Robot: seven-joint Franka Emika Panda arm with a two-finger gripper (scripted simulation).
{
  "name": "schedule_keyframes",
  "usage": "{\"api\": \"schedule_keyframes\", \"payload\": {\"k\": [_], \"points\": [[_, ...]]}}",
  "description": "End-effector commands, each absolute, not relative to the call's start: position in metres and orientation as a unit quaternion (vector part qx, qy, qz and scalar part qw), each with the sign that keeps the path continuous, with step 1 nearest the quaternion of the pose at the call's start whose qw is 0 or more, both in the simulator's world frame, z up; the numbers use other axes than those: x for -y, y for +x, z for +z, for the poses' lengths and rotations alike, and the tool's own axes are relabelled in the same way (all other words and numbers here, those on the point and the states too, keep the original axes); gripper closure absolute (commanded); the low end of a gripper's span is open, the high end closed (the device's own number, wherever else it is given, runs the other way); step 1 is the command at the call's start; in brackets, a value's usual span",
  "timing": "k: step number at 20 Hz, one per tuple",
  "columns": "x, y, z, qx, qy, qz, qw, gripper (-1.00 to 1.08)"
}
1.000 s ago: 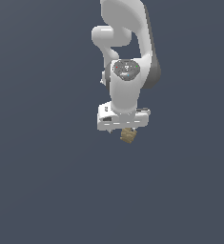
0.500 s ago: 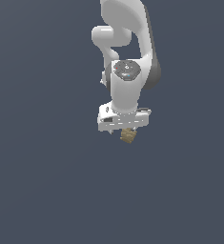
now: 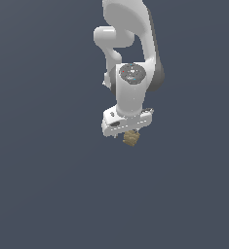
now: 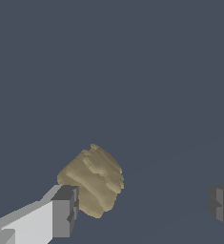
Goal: Pick up the object and move it to a goal position.
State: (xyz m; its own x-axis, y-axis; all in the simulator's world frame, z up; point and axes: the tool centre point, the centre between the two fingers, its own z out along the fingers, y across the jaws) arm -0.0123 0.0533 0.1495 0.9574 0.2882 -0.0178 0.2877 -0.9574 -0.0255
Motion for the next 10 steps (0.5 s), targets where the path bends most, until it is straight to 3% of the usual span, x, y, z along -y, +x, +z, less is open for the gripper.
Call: {"api": "schedule_keyframes", "payload": {"k": [1,10], "points": [[-0.056,-0.016,0.145,0.178,-0.984,0.01,0.01,-0.92],[-0.067,-0.03,0.129,0.316,-0.949,0.006,0.005,-0.92]]}}
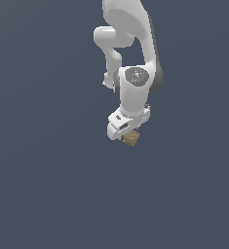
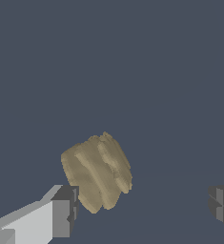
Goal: Pick up the object and move it to a goal position.
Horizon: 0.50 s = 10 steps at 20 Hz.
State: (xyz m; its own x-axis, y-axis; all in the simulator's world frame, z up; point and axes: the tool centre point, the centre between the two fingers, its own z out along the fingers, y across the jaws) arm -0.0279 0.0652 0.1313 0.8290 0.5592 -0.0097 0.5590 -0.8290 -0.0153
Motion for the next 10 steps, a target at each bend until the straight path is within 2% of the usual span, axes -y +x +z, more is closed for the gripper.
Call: {"api": "schedule_keyframes", "payload": {"k": [1,10], "points": [[-0.069,-0.032,0.127,0.331,-0.943,0.006,0.005,-0.92],[-0.08,-0.047,0.112,0.453,-0.891,0.002,0.001,-0.92]]}}
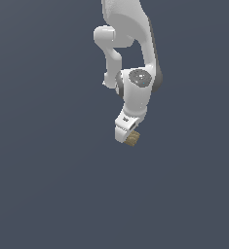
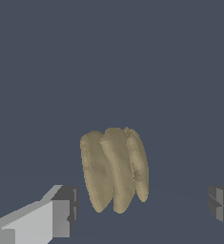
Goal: Pick up the object and move it to a goal position.
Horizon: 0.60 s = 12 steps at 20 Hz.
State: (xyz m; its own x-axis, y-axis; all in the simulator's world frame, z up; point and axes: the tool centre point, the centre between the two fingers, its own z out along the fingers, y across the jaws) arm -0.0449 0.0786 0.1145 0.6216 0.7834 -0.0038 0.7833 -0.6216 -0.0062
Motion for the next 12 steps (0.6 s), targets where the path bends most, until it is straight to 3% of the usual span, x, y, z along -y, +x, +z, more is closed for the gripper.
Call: {"api": "schedule_keyframes", "payload": {"k": [1,12], "points": [[-0.0814,-0.0485,0.1113,0.463,-0.886,0.002,0.001,-0.92],[-0.0878,-0.0567,0.1045,0.523,-0.852,0.0,0.0,-0.92]]}}
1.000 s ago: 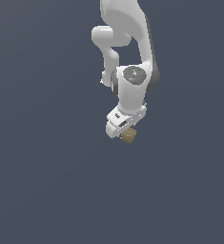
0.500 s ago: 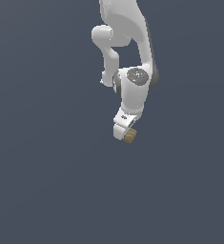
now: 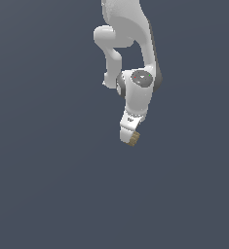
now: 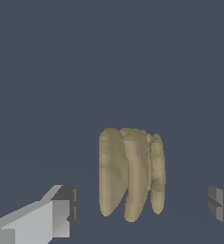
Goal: Pick up the object and move it to a goal position.
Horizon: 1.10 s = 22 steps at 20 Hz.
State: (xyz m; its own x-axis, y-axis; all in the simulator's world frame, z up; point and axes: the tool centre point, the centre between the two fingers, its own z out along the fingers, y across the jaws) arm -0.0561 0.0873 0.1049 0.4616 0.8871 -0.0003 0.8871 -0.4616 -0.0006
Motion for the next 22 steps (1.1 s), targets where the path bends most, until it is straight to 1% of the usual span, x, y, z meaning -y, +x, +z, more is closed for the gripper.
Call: {"api": "schedule_keyframes", "payload": {"k": [1,7,15,21,22], "points": [[-0.088,-0.057,0.104,0.524,-0.851,0.0,0.0,-0.92],[-0.088,-0.057,0.099,0.523,-0.852,0.0,0.0,-0.92],[-0.088,-0.058,0.064,0.525,-0.851,0.0,0.0,-0.92],[-0.088,-0.057,0.054,0.525,-0.851,0.0,0.0,-0.92],[-0.088,-0.057,0.054,0.525,-0.851,0.0,0.0,1.08]]}}
